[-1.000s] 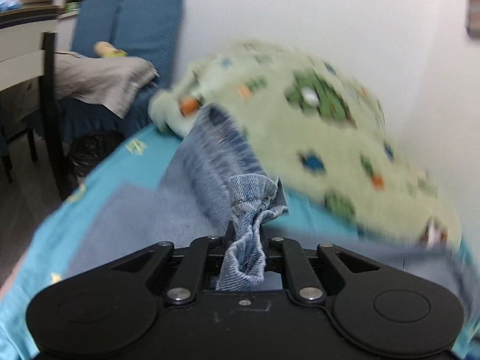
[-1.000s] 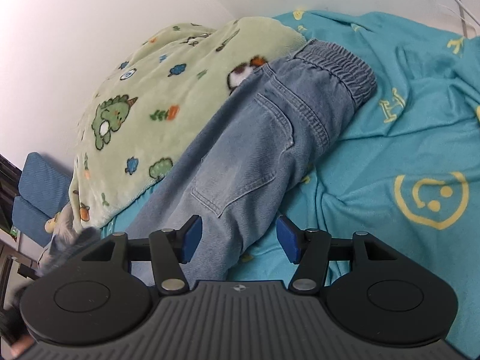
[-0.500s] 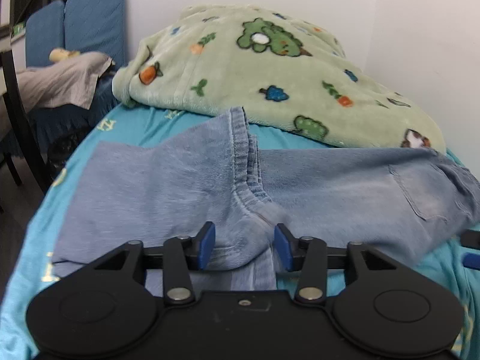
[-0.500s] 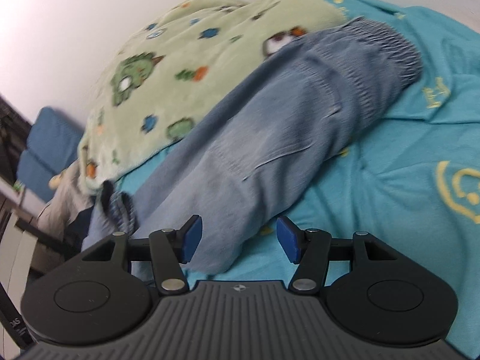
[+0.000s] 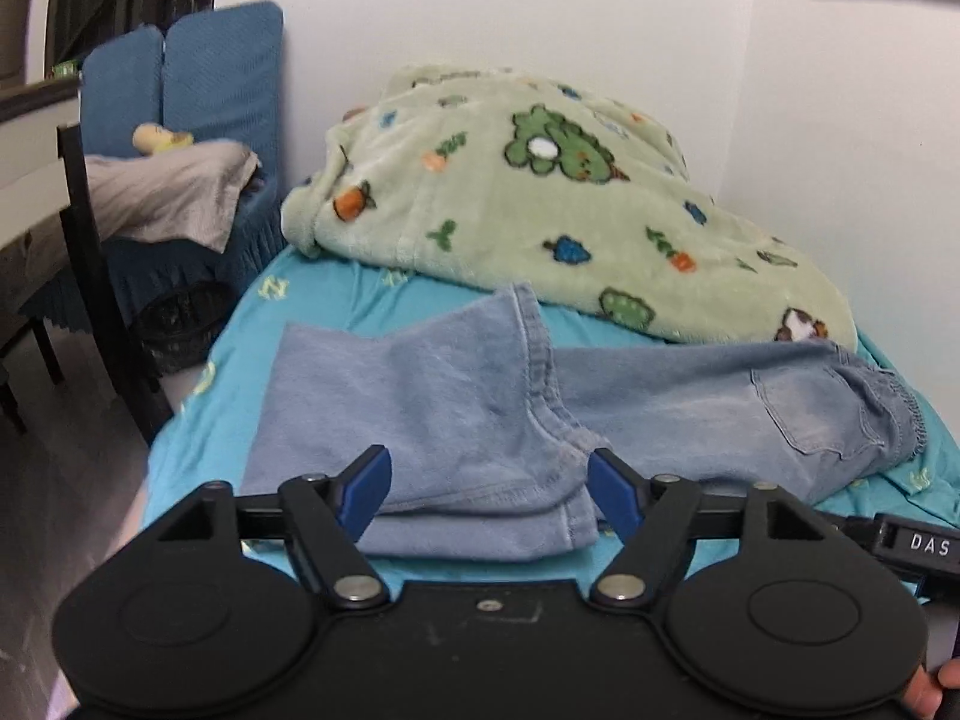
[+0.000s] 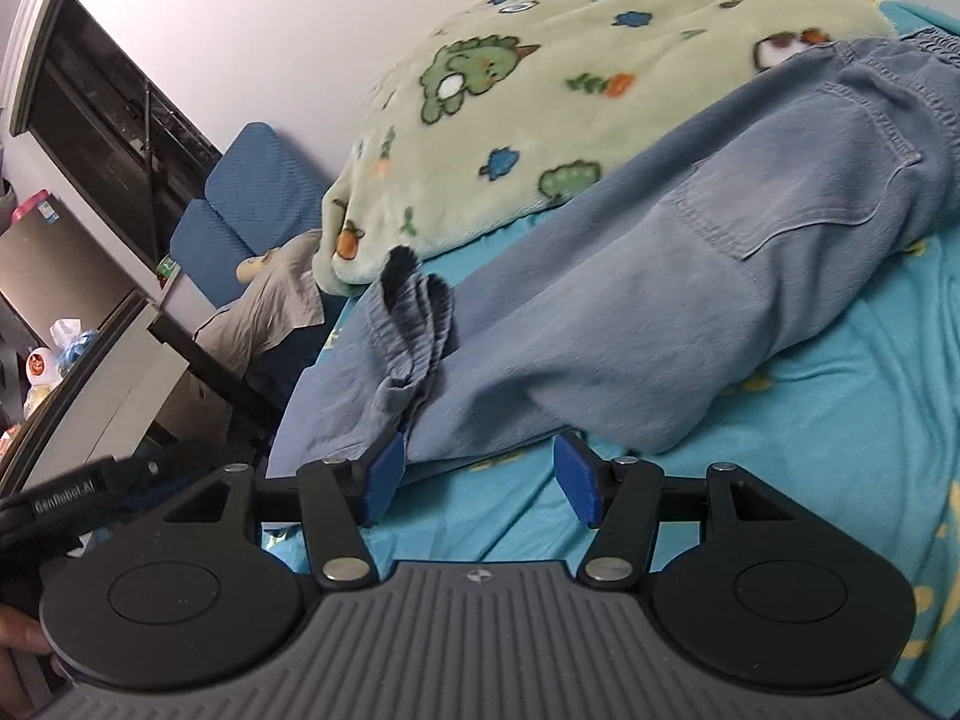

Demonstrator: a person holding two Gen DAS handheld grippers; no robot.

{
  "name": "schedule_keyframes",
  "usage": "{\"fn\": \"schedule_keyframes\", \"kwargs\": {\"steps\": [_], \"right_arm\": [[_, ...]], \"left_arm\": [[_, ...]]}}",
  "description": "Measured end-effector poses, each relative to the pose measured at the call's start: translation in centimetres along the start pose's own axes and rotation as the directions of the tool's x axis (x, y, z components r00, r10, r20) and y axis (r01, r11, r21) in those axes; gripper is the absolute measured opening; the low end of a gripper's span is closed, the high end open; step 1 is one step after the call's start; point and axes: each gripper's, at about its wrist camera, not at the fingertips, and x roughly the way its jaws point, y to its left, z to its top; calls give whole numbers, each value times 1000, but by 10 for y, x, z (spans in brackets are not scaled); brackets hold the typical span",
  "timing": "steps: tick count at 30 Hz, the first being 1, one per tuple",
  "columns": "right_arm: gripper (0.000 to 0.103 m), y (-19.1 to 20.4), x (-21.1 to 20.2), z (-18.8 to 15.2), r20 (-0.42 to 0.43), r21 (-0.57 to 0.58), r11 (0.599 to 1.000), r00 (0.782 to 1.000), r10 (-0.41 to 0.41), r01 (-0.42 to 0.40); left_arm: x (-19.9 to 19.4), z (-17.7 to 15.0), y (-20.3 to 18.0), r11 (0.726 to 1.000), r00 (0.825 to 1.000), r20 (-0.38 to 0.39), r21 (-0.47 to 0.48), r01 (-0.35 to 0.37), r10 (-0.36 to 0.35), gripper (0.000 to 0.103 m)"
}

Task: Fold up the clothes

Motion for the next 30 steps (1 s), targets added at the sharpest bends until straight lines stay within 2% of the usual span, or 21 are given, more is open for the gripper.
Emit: {"fn": "schedule_keyframes", "kwargs": {"steps": [6,13,15,17,19,21,24,26,28,29,30], "right_arm": [[59,23,32,6,-38,-63,998,999,19,-21],[60,48,109,36,-36,-101,994,999,34,-37],[62,47,132,40,-75,-94,994,996,46,-52],[63,48,151,42,-102,-114,993,995,18,-29],[71,47,165,42,-113,-121,992,993,31,-45],[71,48,179,43,-125,-115,991,991,50,-65],[68,59,193,48,-136,-132,988,988,67,-86],[63,66,199,49,-137,-130,989,989,49,-67],[43,66,197,52,-126,-118,992,992,24,-39],[37,65,193,54,-116,-117,993,993,16,-30],[25,65,188,56,-106,-116,993,994,8,-20]], "left_arm": [[9,2,25,997,999,7,-70,45,-45,76],[37,-11,42,986,992,-69,-134,97,-107,76],[42,-14,44,982,988,-83,-148,118,-131,76],[46,-16,47,979,986,-87,-159,125,-140,76],[51,-18,51,977,985,-90,-170,129,-146,76],[59,-19,58,972,984,-97,-196,129,-150,76],[69,-20,66,960,979,-111,-243,138,-169,75],[72,-19,69,955,979,-111,-262,140,-174,75],[73,-19,71,951,979,-108,-275,138,-173,75],[71,-19,71,952,980,-104,-275,134,-168,75],[70,-19,72,954,982,-101,-270,130,-162,75]]}}
